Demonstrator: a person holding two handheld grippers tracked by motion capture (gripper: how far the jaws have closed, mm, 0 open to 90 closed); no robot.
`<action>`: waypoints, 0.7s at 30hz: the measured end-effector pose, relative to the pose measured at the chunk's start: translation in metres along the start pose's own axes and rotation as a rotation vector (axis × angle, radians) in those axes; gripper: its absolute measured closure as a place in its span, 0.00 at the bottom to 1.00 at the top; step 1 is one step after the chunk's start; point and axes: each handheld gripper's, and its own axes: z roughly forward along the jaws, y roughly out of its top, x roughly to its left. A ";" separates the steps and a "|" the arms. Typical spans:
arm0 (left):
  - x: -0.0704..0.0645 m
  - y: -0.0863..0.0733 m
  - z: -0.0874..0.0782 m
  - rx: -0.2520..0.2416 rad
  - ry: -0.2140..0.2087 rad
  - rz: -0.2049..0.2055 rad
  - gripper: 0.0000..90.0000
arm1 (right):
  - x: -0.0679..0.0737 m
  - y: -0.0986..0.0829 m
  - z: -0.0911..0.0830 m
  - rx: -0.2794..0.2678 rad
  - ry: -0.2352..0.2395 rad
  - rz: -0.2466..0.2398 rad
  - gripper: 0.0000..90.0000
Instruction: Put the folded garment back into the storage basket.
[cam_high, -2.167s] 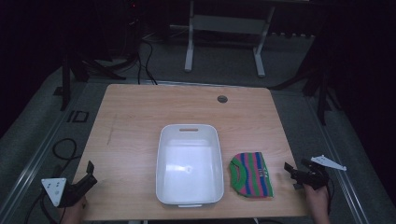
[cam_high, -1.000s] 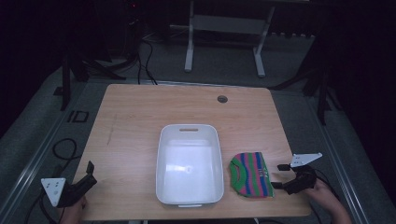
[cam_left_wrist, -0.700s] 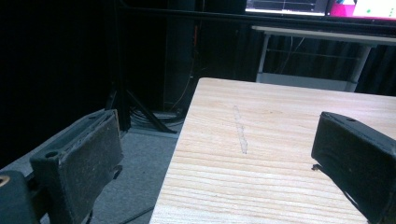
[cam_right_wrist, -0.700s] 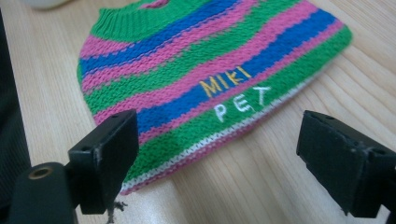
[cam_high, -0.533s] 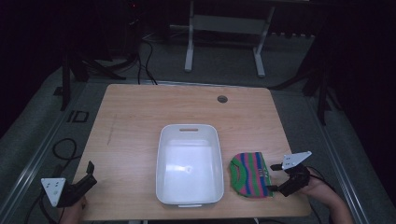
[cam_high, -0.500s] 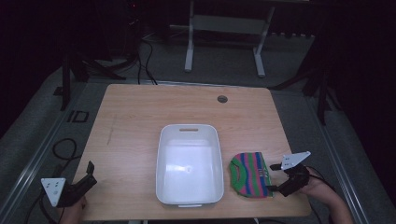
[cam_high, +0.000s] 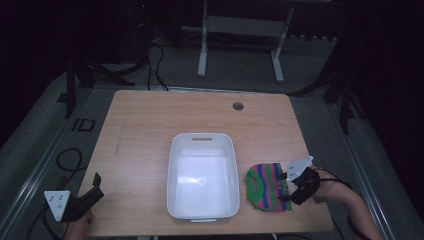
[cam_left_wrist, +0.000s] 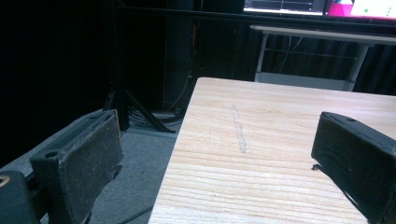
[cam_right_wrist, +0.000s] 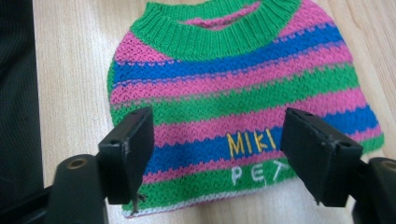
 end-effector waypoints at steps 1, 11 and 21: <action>0.000 0.000 0.000 0.000 0.000 0.000 0.02 | -0.001 0.003 0.001 0.011 0.006 -0.009 0.29; 0.000 0.000 0.000 0.000 -0.006 0.000 0.02 | -0.007 0.028 0.016 0.135 0.041 -0.093 0.32; 0.000 0.000 0.000 0.000 -0.011 -0.005 0.02 | -0.014 0.049 0.036 0.258 0.052 -0.152 0.32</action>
